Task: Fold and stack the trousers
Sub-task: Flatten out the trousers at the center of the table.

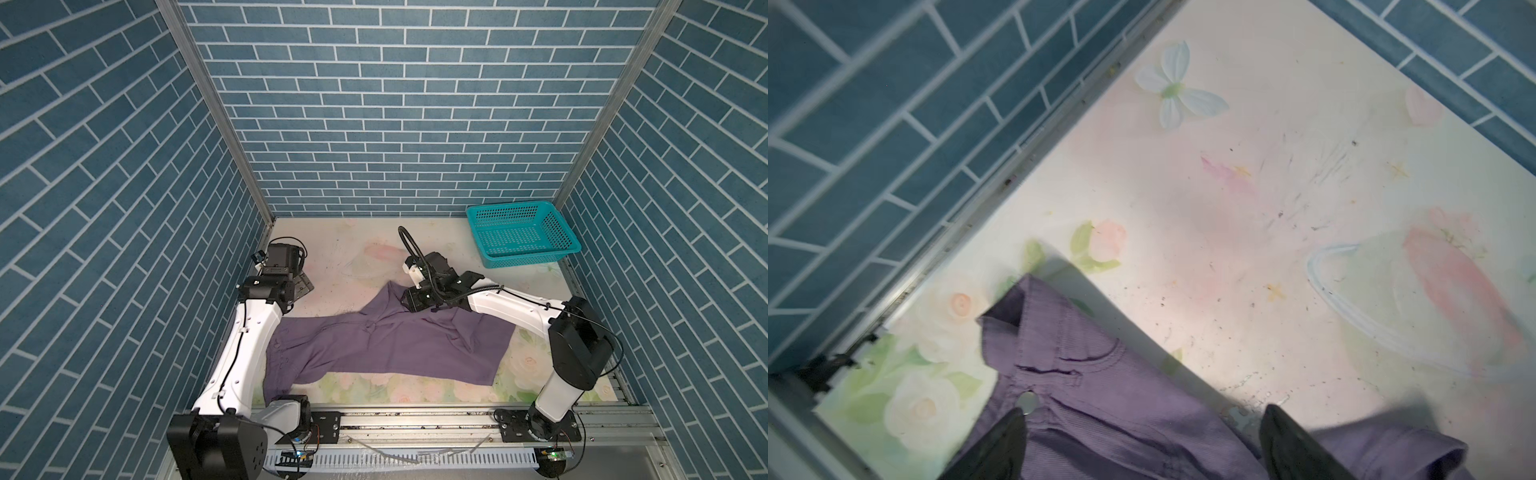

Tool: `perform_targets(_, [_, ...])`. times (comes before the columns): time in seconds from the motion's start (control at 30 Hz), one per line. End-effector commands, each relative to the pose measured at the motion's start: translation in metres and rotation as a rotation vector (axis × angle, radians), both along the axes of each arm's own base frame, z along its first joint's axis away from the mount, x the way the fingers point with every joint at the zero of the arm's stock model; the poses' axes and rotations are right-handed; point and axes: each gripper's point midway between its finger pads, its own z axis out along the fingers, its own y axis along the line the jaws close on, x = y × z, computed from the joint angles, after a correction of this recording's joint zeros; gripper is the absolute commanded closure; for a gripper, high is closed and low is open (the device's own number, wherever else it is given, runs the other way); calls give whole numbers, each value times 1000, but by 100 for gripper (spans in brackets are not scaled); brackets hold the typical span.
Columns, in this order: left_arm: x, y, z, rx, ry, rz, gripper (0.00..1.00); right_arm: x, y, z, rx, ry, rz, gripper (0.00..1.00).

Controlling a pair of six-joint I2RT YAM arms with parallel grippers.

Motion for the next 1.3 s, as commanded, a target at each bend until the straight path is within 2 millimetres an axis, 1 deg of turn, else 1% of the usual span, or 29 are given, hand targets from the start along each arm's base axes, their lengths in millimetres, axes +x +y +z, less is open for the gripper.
perform_targets(0.0, [16,-22,-26,-116,3,-69,16,20,6,-9,-67,-12,-9,55])
perform_targets(0.07, [15,-25,-39,-133,31,-73,17,34,16,-14,-53,-2,-11,43])
perform_targets(0.17, [14,-26,-46,-132,49,-83,15,55,26,-24,-50,24,-27,33])
perform_targets(0.23, [13,-25,-46,-124,53,-90,13,69,31,-30,-61,25,-38,30])
perform_targets(0.33, [11,-24,-43,-110,55,-102,12,85,39,-44,-77,41,-45,29])
perform_targets(0.43, [9,-25,-39,-105,48,-114,11,88,48,-63,-81,90,-33,32])
perform_targets(0.53, [8,-25,-36,-106,45,-121,11,91,57,-68,-58,117,-30,40])
perform_targets(0.57, [8,-26,-36,-108,44,-122,10,92,60,-70,-46,127,-26,48])
perform_targets(0.6, [9,-26,-35,-111,41,-123,10,94,65,-68,-29,131,-19,60])
perform_targets(0.67, [11,-27,-35,-119,37,-122,11,101,73,-61,7,141,-8,96])
perform_targets(0.7, [13,-28,-35,-123,38,-123,10,105,75,-54,19,135,-7,100])
perform_targets(0.73, [14,-29,-33,-126,34,-125,11,111,77,-42,31,116,-3,100])
perform_targets(0.8, [16,-29,-31,-129,28,-128,11,124,76,-13,42,51,1,100])
perform_targets(0.87, [16,-27,-27,-116,25,-127,11,136,71,32,53,-51,-2,100])
perform_targets(0.9, [15,-26,-26,-111,23,-123,11,139,67,53,60,-97,-2,100])
perform_targets(0.93, [15,-25,-23,-105,16,-122,12,141,63,79,75,-157,1,100])
perform_targets(1.0, [13,-23,-21,-96,12,-117,12,133,55,132,126,-266,19,100])
perform_targets(1.07, [12,-22,-19,-89,6,-111,12,118,42,171,191,-354,30,100])
perform_targets(1.1, [11,-21,-19,-87,4,-109,12,110,36,176,208,-376,35,100])
perform_targets(1.13, [10,-20,-19,-86,5,-105,12,99,25,186,229,-403,34,100])
perform_targets(1.17, [10,-20,-18,-82,7,-105,12,87,14,189,239,-417,27,100])
perform_targets(1.27, [10,-18,-17,-71,7,-100,12,48,-16,171,228,-367,29,100])
